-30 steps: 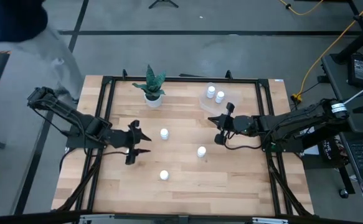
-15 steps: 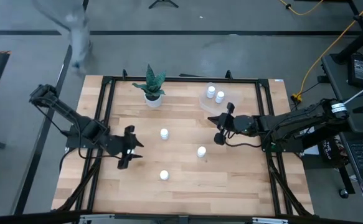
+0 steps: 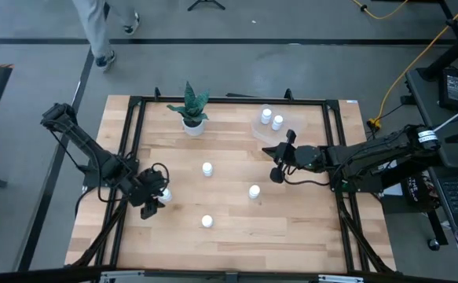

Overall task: Pick and place pill bottles into a basket
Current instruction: Put the white pill bottle into the transparent bin

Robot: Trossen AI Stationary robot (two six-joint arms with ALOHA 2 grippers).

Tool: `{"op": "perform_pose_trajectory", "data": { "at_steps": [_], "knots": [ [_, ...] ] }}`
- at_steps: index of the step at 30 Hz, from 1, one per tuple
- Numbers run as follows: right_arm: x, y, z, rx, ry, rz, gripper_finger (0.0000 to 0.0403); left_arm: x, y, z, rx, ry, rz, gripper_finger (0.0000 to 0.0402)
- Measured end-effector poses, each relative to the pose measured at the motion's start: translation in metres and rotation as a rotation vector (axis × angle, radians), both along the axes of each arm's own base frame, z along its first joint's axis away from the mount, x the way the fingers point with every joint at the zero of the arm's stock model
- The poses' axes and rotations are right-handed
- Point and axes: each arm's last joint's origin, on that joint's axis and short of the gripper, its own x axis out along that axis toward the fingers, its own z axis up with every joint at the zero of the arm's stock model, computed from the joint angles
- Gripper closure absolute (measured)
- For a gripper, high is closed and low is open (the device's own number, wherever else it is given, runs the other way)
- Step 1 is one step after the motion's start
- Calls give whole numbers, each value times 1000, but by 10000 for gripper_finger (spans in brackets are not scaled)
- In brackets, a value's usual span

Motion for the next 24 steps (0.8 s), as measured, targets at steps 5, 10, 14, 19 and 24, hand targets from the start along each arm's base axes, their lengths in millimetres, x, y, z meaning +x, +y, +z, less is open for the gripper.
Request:
{"op": "perform_pose_trajectory", "data": {
  "at_steps": [5,10,14,19,24],
  "knots": [
    [0,0,0,-12,6,5,396,-7,-4,-2,-83,79,106,185],
    [0,0,0,-29,14,12,396,-14,-12,-3,-176,116,207,185],
    [0,0,0,-52,26,21,396,-17,-23,-9,-195,146,284,185],
    [0,0,0,-97,51,40,396,-19,-44,-23,-163,133,371,185],
    [0,0,-1,-116,61,48,396,-19,-61,-42,-48,7,439,185]
  ]
}}
